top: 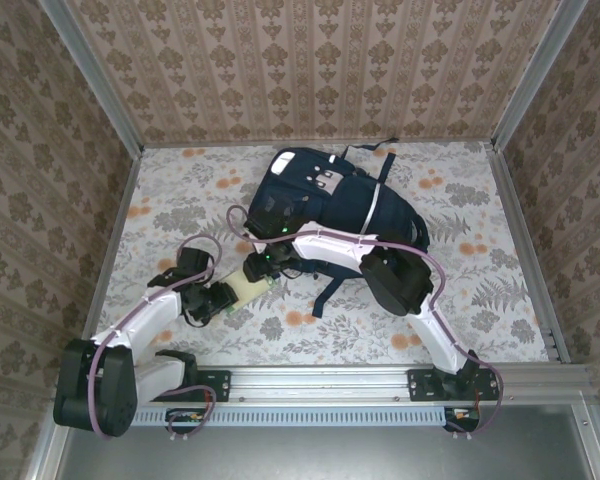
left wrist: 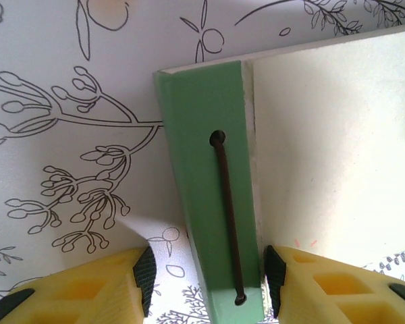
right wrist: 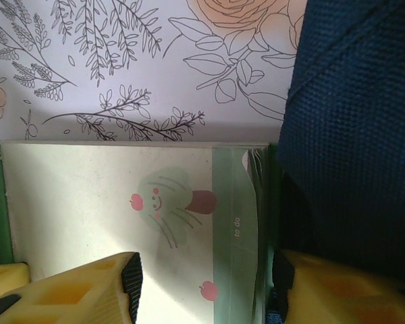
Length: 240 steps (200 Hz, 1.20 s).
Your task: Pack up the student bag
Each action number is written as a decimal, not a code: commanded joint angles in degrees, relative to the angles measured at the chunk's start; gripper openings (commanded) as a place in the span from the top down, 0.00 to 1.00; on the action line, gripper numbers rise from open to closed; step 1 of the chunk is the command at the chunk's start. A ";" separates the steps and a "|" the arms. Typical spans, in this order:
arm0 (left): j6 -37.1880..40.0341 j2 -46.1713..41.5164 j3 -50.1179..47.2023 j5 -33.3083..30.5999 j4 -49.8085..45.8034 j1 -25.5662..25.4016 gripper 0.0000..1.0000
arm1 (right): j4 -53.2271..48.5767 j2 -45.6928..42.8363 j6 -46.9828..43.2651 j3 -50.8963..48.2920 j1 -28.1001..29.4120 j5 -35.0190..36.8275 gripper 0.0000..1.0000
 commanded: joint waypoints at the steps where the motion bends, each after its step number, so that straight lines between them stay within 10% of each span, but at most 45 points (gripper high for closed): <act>1: 0.40 0.27 -1.30 -2.27 -3.82 -0.54 0.50 | -4.81 3.50 -1.45 1.14 0.93 -0.52 0.45; 126: 2.05 5.31 -0.55 0.34 0.40 -1.65 0.61 | 4.40 -4.41 6.76 -3.32 -2.70 -27.33 0.61; 240: 2.40 3.17 -0.16 0.08 -0.68 -2.45 0.60 | 7.75 2.66 10.91 -0.80 -3.36 -37.28 0.35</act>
